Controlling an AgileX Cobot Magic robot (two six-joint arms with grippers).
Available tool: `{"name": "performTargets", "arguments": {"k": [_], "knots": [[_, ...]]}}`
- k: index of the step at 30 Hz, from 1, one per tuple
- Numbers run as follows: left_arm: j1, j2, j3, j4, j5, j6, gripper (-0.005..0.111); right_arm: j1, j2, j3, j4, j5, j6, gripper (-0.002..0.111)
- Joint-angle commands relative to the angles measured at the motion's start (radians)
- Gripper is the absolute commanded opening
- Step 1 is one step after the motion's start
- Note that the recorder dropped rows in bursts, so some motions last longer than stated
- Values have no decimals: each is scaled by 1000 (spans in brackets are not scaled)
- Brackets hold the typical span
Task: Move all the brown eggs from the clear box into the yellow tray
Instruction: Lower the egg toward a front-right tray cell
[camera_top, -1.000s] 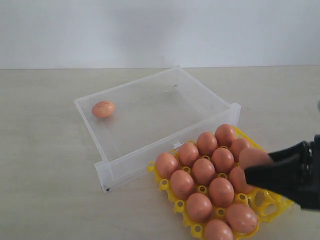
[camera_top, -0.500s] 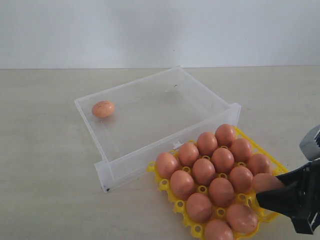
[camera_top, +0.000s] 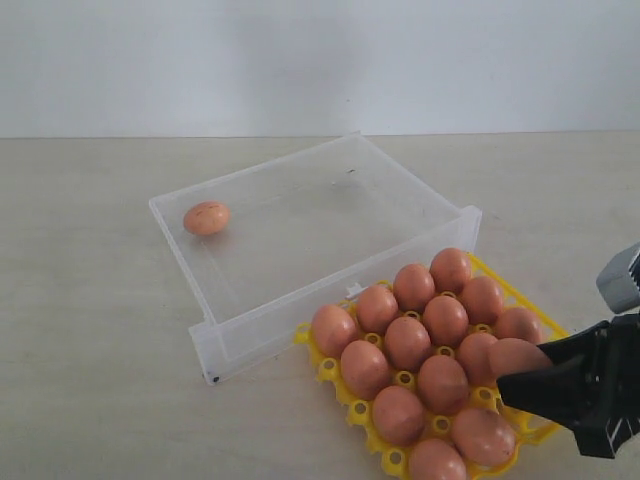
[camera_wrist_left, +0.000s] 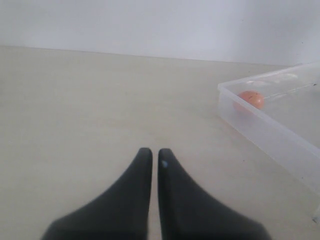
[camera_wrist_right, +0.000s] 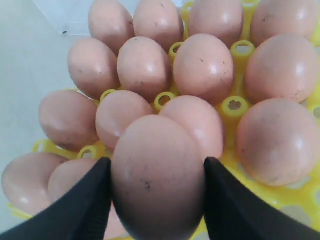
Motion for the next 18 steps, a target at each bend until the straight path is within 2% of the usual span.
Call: {"name": "performTargets", "arguments": {"k": [1,4,6,18], "knots": [[3,-3,3,-3,-5,-1,4,-1,2,0,8,-4,19,39],[3,-3,3,-3,-5,-1,4,-1,2,0,8,-8,42,54],[3,-3,3,-3,-5,-1,4,-1,2,0,8,-17,47,58],[3,-3,3,-3,-5,-1,4,-1,2,0,28,-21,49,58]]}}
